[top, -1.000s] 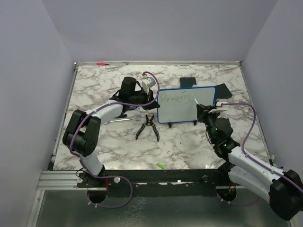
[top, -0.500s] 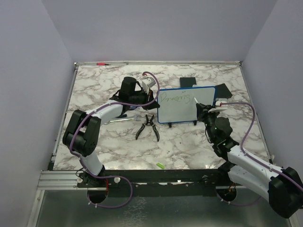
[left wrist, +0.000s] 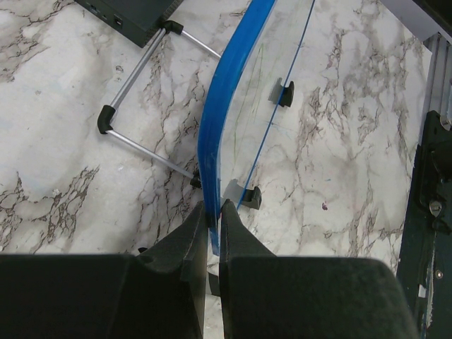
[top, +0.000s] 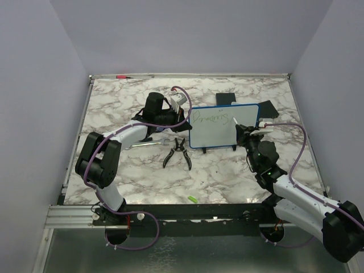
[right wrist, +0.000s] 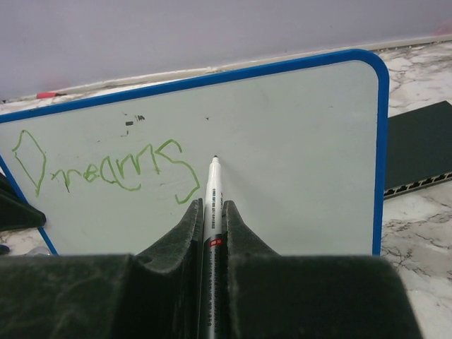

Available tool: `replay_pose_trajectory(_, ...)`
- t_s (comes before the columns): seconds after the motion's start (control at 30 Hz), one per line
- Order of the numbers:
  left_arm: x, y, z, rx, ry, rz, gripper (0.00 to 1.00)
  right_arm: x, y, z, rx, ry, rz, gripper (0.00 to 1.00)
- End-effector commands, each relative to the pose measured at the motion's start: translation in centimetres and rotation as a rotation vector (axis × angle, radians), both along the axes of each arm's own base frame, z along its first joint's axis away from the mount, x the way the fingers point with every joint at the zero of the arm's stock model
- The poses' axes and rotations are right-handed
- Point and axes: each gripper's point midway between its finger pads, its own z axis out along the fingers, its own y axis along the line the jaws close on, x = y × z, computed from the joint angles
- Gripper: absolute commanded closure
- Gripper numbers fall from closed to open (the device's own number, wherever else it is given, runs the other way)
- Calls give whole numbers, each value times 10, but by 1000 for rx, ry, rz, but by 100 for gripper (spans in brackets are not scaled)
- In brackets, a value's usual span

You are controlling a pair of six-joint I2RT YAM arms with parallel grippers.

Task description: Write a sentence on the whiteboard

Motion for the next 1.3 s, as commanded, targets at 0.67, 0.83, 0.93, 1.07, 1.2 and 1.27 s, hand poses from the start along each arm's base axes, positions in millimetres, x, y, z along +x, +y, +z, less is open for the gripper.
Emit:
replay_pose_trajectory(0.67,-2,2,-10,51,9,12,100,-8,-15,-30,10,86,-63,99)
replay_pose_trajectory(0.83,-3,2,-10,50,9,11,100,-6,-14,-28,8,80,-63,99)
replay_pose_trajectory(0.93,-2,2,-11,51,10,12,100,-4,-13,-26,4,74,-61,99)
replay_pose_trajectory(1.07,-2,2,-11,51,9,12,100,-1,-12,-21,-2,60,-66,99)
replay_pose_trajectory(1.2,-2,2,-11,51,10,12,100,3,-12,-12,-7,39,-72,99)
replay_pose_trajectory(1.27,-2,2,-10,50,8,12,100,4,-13,-7,-9,28,-77,99)
